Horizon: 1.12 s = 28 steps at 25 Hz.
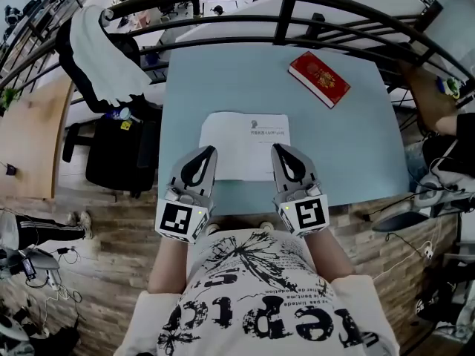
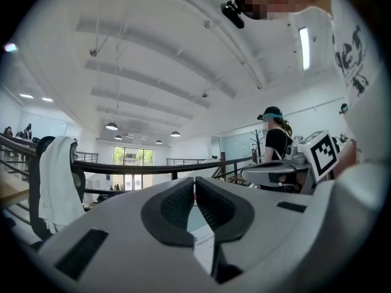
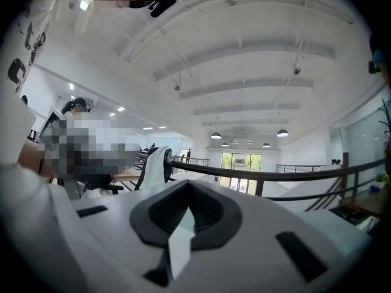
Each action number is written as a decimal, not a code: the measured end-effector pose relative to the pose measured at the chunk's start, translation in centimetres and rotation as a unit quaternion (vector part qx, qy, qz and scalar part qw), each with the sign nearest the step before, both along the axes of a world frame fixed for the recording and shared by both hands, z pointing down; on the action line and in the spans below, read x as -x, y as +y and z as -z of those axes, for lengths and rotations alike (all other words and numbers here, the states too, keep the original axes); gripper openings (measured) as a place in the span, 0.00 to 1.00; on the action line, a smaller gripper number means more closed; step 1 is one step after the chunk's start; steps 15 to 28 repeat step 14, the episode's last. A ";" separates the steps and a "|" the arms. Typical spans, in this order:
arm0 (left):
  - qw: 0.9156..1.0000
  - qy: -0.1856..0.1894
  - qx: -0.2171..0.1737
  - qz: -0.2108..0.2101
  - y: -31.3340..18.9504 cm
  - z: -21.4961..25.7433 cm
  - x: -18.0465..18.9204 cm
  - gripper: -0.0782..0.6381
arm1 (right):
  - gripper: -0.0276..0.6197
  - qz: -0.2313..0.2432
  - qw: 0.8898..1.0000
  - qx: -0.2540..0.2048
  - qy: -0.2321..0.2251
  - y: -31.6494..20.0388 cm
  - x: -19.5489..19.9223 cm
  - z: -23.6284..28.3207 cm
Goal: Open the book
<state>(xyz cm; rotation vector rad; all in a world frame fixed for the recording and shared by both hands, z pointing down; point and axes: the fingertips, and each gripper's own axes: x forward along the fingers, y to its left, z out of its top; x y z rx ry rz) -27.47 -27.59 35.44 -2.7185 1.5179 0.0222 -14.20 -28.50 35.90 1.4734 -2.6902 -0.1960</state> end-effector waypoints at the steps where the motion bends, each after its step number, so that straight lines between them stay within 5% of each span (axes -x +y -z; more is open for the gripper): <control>1: 1.000 -0.001 0.001 0.002 0.0 -0.1 0.1 0.14 | 0.05 -0.001 1.000 -0.001 0.000 0.0 -0.1 0.0; 28: 1.000 -0.006 0.013 0.008 0.3 -1.0 0.6 0.14 | 0.05 -0.003 1.000 0.008 0.014 0.6 0.4 -1.4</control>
